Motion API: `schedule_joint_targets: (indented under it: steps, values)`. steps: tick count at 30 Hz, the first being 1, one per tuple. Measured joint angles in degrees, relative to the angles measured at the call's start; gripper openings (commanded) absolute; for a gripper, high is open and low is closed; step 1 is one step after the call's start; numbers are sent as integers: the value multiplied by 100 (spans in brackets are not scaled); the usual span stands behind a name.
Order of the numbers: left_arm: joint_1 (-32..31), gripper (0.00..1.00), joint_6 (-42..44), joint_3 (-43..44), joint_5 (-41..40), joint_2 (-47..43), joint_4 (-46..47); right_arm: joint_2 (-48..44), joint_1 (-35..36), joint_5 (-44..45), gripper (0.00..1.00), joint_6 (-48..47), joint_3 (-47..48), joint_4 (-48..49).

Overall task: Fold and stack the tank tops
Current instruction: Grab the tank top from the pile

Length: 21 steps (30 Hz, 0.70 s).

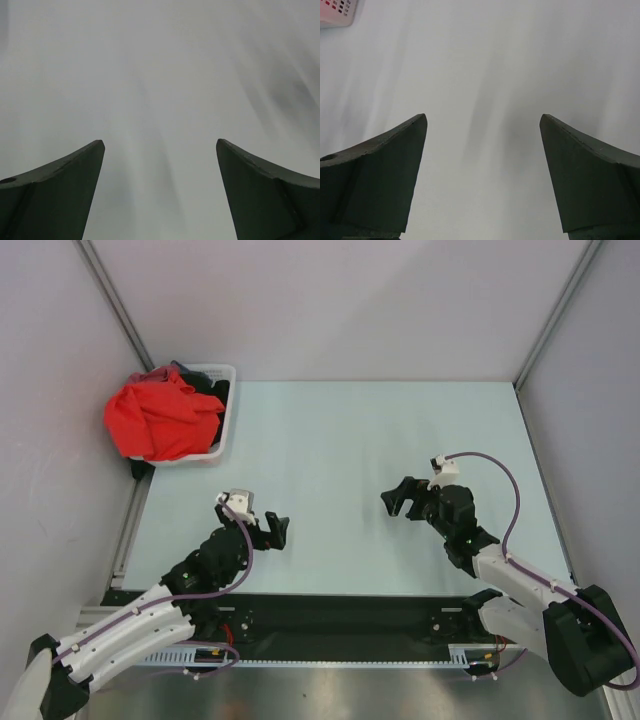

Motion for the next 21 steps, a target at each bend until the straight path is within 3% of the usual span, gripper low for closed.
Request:
schedule_joint_targets:
  steps: [7, 11, 14, 21]
  values:
    - [4, 100, -140, 35, -299, 39, -114, -2, 0, 216, 100, 7, 0, -63]
    - [339, 100, -686, 883, -778, 466, -1010, 0, 0, 225, 100, 11, 0, -63]
    - [1204, 100, -1204, 1980, -949, 1014, -1674, 31, 0, 223, 100, 26, 0, -61]
    - [3832, 100, -1764, 4323, -127, 2492, -2669, 59, -11, 216, 100, 52, 0, -70]
